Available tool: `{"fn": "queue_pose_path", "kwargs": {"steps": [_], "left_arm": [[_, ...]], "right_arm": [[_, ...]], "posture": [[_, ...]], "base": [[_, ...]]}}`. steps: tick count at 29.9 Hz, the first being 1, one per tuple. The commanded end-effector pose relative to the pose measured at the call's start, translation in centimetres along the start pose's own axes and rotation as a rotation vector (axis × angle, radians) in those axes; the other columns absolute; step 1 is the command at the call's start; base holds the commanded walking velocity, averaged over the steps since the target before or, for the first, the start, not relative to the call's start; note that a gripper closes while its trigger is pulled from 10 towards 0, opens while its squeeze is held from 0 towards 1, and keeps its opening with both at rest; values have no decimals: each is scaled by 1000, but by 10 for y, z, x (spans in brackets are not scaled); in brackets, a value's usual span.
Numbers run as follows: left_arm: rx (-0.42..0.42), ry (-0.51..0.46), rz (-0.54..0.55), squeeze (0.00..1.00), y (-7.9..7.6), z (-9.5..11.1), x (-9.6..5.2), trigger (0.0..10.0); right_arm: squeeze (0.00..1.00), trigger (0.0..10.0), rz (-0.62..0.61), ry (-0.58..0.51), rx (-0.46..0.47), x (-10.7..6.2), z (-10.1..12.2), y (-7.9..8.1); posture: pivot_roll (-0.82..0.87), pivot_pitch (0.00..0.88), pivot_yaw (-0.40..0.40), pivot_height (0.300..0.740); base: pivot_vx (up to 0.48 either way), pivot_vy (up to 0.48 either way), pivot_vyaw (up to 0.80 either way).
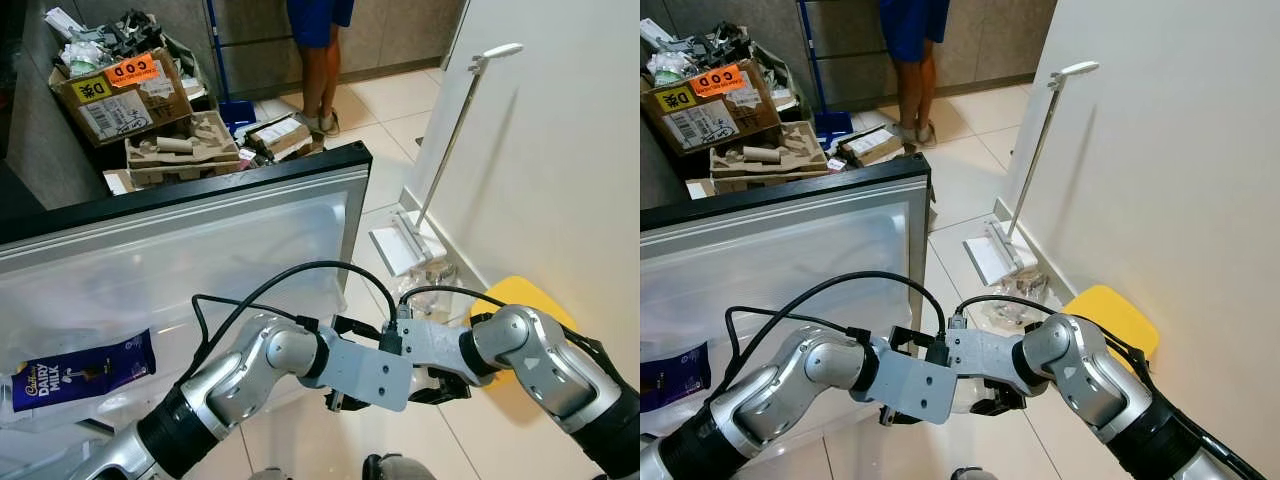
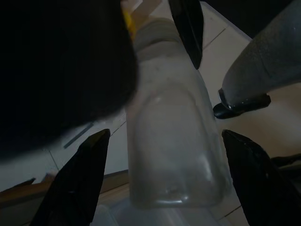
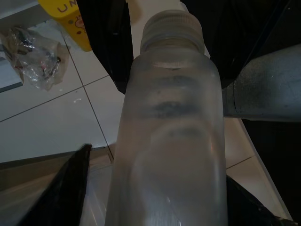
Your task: Restocking fridge
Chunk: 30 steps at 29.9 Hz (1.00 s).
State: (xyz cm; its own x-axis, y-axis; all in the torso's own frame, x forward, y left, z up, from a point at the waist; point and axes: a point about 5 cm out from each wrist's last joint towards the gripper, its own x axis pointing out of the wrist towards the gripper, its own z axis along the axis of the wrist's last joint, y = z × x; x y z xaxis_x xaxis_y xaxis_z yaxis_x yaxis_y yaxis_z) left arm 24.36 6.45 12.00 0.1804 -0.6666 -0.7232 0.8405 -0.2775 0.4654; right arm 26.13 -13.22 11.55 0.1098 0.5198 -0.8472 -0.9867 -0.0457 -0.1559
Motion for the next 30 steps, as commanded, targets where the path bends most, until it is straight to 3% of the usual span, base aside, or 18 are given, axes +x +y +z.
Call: {"fn": "queue_pose_path", "kwargs": {"steps": [1,8,20,30], "left_arm": [[-18,58,-46,0,-7,-11,1,10000],[-84,28,-152,0,-21,-6,5,10000],[-116,18,-179,0,-26,2,17,10000],[-118,91,-155,0,-22,2,22,10000]], "right_arm": [[0,10000,-6,-54,-42,-7,11,0],[0,10000,-18,-48,-42,-8,10,-2],[0,10000,-51,-72,-60,-8,18,-6],[0,10000,-88,-59,-39,1,21,-9]], "posture": [[-121,106,-60,740],[-120,109,-62,740],[-118,111,-64,740],[-116,119,-61,740]], "base": [[0,0,0],[0,0,0],[0,0,0],[0,0,0]]}}
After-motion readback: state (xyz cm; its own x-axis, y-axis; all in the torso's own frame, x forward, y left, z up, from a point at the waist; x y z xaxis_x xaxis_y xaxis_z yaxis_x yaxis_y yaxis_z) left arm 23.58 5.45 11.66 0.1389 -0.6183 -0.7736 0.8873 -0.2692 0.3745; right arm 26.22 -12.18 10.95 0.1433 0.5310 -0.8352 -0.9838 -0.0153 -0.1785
